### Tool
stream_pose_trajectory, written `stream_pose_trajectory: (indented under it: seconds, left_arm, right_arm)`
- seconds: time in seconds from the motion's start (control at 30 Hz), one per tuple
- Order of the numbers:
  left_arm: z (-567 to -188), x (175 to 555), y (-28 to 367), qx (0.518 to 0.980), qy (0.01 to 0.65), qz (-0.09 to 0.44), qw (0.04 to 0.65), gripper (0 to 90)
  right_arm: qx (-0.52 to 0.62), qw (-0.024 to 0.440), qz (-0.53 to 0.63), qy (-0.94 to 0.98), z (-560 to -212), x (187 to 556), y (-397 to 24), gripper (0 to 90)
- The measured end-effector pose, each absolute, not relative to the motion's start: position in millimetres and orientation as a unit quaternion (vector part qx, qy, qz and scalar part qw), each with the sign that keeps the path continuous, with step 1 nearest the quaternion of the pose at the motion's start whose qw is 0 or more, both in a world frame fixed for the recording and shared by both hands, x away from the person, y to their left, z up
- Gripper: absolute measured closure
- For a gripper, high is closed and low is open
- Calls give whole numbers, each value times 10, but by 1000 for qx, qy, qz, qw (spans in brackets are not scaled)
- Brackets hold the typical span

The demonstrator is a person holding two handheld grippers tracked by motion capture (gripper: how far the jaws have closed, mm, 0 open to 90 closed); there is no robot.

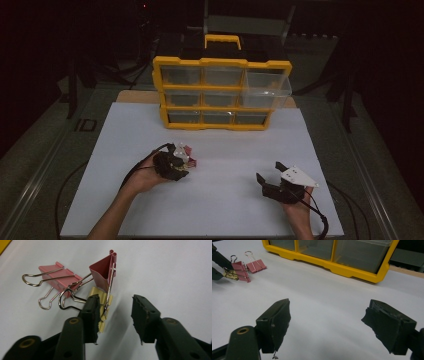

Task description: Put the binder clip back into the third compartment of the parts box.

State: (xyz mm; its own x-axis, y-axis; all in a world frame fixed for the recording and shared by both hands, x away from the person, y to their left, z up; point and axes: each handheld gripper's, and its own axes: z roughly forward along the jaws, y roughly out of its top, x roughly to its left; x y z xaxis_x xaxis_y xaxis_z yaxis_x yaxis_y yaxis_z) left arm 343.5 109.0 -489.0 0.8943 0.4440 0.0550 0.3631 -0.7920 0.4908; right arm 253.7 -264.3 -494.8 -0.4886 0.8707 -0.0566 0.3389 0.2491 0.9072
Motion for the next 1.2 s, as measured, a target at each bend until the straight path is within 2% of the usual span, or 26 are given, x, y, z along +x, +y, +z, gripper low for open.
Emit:
stream_pose_trajectory:
  seconds: [0.63,1.2]
  left_arm:
    - [-4948,3502,1000,945,221,92,223,878]
    - [-4782,3468,947,942,201,100,251,896]
  right_arm:
    - [412,292,454,734,-4950,2540,-2644,187]
    - [411,292,455,735,-4948,2536,-2644,188]
